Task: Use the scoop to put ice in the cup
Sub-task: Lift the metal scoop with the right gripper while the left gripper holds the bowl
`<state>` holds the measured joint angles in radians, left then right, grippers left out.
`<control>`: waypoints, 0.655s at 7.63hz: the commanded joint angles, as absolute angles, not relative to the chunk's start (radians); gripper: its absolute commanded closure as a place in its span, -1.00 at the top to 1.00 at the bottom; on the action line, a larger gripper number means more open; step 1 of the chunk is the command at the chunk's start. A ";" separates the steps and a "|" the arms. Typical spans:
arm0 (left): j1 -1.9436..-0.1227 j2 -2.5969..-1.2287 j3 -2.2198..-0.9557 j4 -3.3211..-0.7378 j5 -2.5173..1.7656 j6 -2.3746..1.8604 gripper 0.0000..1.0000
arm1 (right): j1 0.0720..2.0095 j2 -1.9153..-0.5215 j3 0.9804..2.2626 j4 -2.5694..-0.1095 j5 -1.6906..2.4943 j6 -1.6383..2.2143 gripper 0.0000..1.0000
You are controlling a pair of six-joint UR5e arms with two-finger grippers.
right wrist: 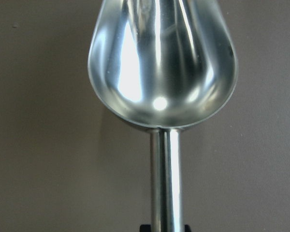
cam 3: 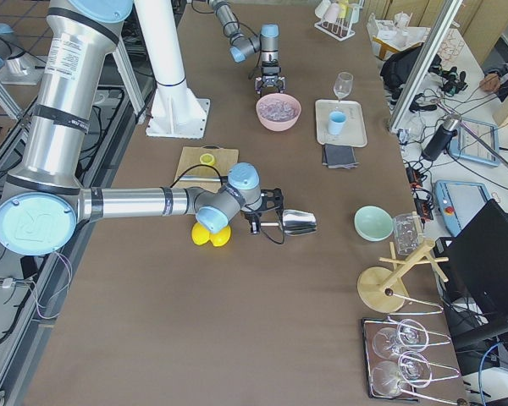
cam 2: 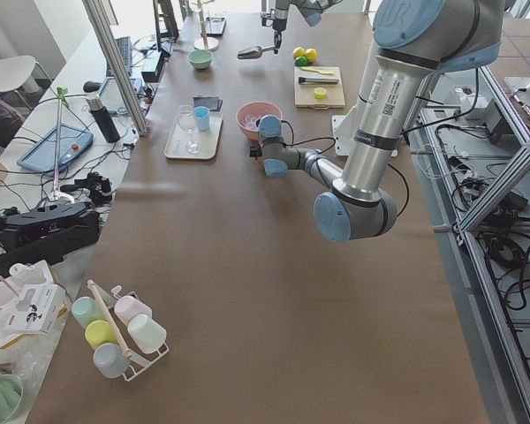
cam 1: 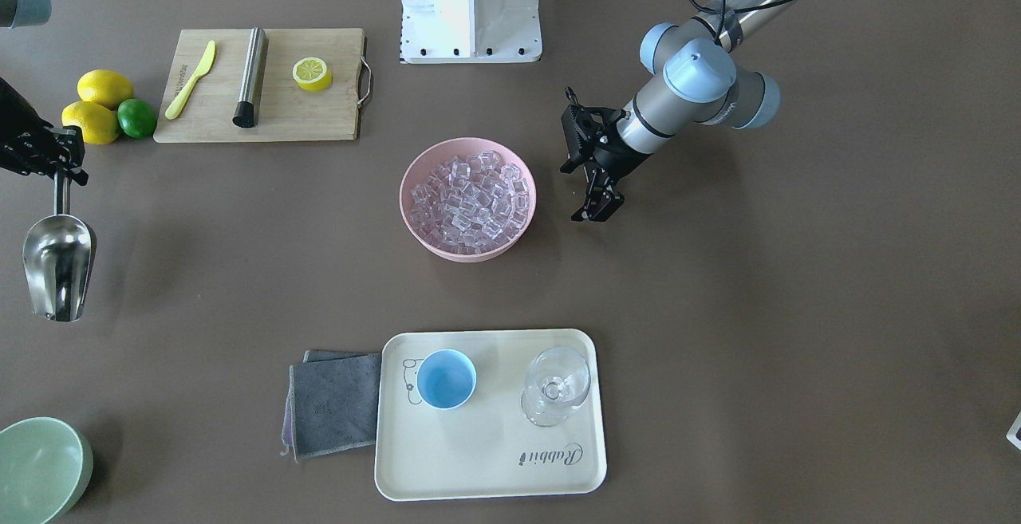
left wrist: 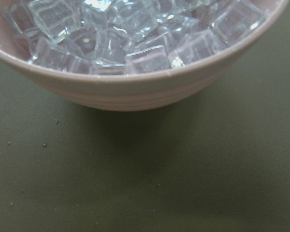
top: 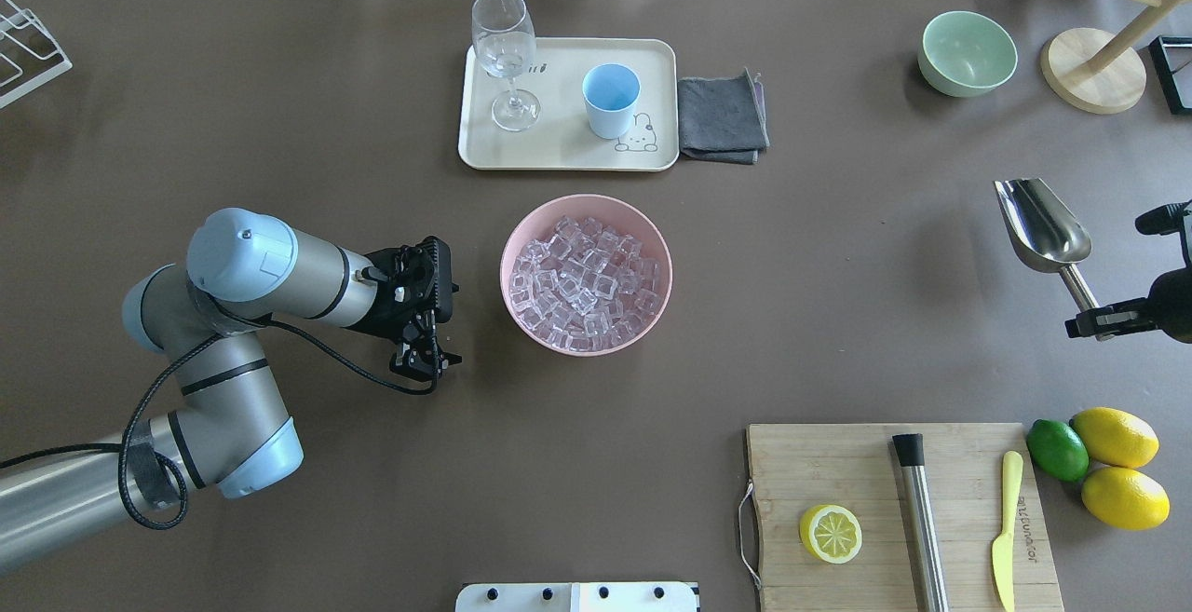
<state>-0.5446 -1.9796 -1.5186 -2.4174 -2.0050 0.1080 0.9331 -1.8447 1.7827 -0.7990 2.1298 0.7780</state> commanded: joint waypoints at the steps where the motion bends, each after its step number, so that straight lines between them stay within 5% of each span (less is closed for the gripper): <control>1: -0.545 -1.980 -1.519 -2.418 -2.006 0.109 0.99 | 0.960 -1.851 1.824 -0.799 2.151 0.775 -1.00; 5: -0.545 -1.980 -1.519 -2.418 -2.006 0.109 0.99 | 1.060 -1.853 1.839 -0.833 2.160 0.577 -1.00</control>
<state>-0.5449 -1.9803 -1.5186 -2.4176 -2.0056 0.1089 1.0130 -1.8504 1.8344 -0.8144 2.1501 0.6819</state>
